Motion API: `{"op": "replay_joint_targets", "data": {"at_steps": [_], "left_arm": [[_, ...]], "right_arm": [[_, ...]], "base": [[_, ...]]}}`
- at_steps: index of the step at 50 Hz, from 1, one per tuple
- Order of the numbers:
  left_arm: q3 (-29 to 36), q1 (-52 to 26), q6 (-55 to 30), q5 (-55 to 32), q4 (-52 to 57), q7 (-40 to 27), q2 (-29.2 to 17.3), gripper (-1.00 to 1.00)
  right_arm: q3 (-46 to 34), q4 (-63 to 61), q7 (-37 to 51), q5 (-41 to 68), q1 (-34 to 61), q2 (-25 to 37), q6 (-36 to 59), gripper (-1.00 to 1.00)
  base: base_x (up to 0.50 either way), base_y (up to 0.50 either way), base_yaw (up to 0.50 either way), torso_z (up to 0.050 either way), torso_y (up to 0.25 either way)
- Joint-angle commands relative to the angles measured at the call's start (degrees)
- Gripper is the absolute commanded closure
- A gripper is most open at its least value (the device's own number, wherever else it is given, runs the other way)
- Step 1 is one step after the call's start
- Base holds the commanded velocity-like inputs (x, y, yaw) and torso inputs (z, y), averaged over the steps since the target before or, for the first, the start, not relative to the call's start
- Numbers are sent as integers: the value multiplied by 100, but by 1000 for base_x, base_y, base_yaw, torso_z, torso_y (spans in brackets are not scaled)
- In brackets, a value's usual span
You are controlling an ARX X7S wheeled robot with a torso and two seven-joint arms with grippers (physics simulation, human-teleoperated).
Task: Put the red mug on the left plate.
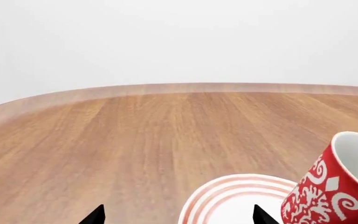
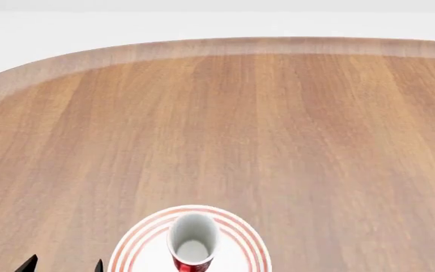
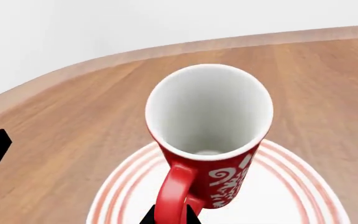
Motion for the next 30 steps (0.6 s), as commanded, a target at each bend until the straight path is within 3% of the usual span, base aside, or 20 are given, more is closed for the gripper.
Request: {"op": "replay_joint_targets", "data": {"at_steps": [1,30], "left_arm": [[18,-8,12,-17,-10,-12,-15,-100],[81,-17,30,-18,-6,-68,-55,-100]], "right_arm": [[-1,444,-133,-47,160,-143,-74,100],[-79,1353,-302,-73,289,-385,-462,100]], "base": [[0,0,0,0,0],[0,0,0,0,0]]}}
